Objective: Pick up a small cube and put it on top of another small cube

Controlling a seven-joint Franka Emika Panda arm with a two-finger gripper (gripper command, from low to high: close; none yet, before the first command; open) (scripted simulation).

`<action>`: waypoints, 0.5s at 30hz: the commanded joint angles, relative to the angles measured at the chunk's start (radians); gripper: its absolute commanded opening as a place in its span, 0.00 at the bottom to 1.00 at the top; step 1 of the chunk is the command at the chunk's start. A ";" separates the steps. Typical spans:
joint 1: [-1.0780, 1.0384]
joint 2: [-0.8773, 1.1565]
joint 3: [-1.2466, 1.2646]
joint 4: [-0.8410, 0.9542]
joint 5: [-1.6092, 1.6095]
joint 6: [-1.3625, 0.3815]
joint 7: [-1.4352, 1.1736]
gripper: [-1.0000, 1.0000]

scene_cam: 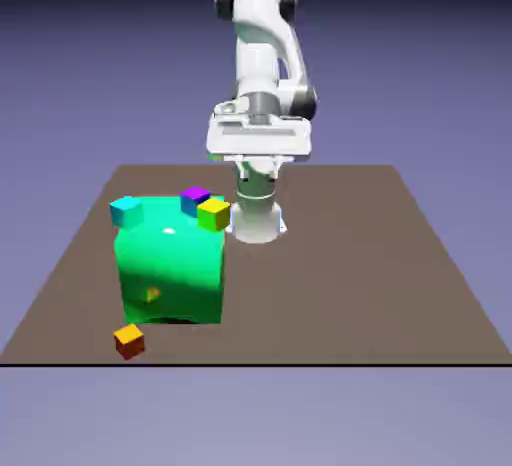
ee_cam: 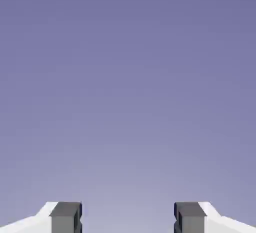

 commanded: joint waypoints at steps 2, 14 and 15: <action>0.018 0.073 -0.035 0.055 -0.001 -0.052 -0.040 0.50; 0.123 0.507 -0.247 0.383 -0.009 -0.366 -0.278 0.50; 0.131 0.544 -0.265 0.410 -0.010 -0.392 -0.298 0.50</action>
